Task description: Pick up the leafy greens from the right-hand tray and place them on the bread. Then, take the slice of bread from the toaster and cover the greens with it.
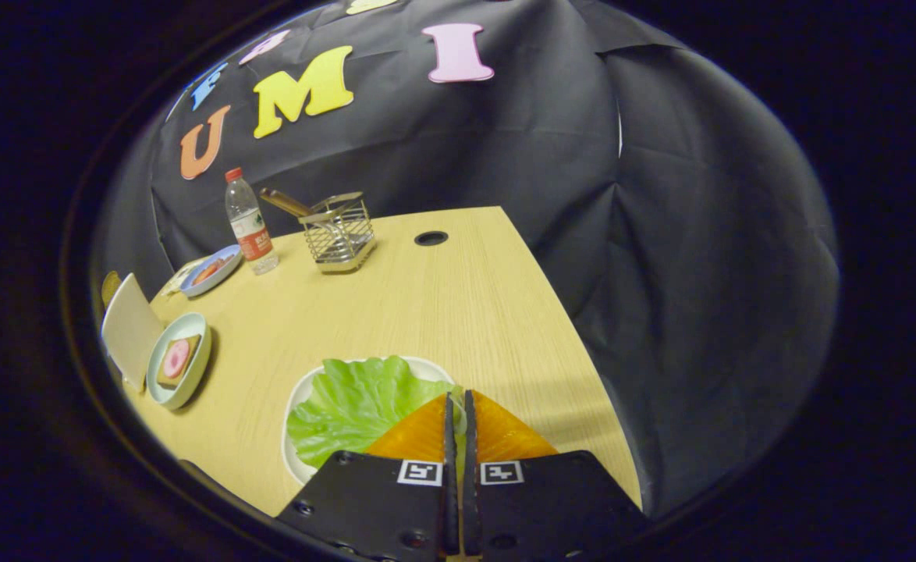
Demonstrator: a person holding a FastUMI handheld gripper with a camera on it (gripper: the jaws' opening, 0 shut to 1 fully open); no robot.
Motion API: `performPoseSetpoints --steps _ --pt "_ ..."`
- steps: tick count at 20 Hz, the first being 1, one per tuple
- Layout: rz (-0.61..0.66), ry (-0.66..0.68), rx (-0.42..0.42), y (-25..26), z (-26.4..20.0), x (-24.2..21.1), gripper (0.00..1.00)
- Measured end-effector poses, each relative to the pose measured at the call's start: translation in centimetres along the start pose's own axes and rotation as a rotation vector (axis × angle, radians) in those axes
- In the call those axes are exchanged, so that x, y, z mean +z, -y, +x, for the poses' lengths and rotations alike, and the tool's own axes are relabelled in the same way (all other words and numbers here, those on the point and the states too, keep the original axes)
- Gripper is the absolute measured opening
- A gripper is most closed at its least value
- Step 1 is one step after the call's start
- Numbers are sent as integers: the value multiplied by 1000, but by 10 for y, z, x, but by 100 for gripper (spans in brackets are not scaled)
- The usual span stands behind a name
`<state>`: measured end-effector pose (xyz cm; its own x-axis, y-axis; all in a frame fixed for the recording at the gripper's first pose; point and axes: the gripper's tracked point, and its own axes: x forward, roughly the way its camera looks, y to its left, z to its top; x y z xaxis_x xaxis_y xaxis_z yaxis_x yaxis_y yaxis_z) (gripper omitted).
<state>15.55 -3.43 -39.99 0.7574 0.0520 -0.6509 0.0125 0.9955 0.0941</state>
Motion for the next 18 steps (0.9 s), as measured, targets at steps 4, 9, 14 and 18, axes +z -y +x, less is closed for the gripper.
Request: performPoseSetpoints --steps 4,9,14,18 --pt "13 44 -9 -7 -23 21 0" --pt "44 98 20 -29 -61 58 0" --pt "17 148 14 -63 -96 91 0" --pt "-7 177 20 -113 -124 110 0"
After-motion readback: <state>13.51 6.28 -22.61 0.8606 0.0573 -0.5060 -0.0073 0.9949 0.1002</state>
